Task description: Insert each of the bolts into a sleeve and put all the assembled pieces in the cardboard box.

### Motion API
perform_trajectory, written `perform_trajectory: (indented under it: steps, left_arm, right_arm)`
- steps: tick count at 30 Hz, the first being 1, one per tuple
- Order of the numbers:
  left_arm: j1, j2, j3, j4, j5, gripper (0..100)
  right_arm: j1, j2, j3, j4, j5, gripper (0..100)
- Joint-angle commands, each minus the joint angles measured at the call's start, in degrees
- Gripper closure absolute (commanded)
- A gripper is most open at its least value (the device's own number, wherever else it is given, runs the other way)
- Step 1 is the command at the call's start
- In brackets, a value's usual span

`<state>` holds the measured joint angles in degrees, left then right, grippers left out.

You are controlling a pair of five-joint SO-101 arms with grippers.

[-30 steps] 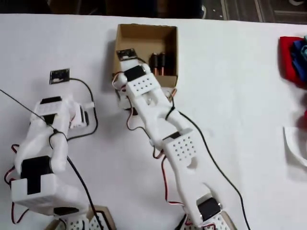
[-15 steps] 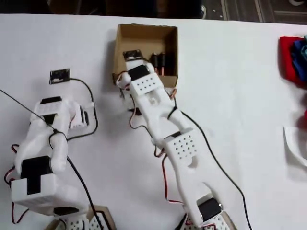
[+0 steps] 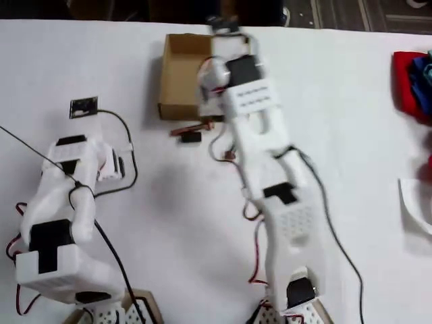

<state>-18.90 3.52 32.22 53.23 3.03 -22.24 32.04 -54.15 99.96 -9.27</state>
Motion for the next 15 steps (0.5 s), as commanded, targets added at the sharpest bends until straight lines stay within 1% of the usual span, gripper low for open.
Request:
perform_trajectory:
  steps: [1,4,6,7,8,9,10,12,13,15]
  left_arm:
    - [4.9,-0.3,-8.0,10.6,0.5,83]
    - [13.5,0.1,-16.3,21.5,0.5,83]
    - [19.7,0.2,-21.2,25.3,0.5,83]
    - [22.3,0.2,-23.6,25.8,0.7,83]
    - [24.6,0.3,-26.1,25.7,2.1,83]
    - [26.8,0.3,-28.2,25.4,5.4,83]
    - [28.8,0.4,-29.8,24.4,10.0,83]
    - [32.1,0.4,-31.1,21.8,19.5,82]
    - [33.7,0.4,-30.9,19.4,23.4,82]
    - [36.1,0.8,-29.4,13.1,28.0,82]
  right_arm:
    - [3.6,-18.0,14.2,1.4,0.6,97.8]
    - [7.6,-30.9,27.6,0.3,0.6,97.8]
    - [11.6,-39.0,36.1,-1.9,0.6,97.8]
    - [13.8,-42.8,40.4,-3.2,0.6,97.8]
    - [16.2,-46.4,44.9,-4.5,0.7,97.8]
    - [18.6,-49.7,49.6,-6.3,0.7,97.8]
    - [21.0,-53.0,53.9,-8.0,0.9,97.8]
    - [25.9,-59.2,61.8,-10.8,3.5,97.8]
    - [28.4,-62.1,65.4,-12.1,5.0,97.8]
    - [33.4,-67.7,71.5,-13.7,7.6,97.8]
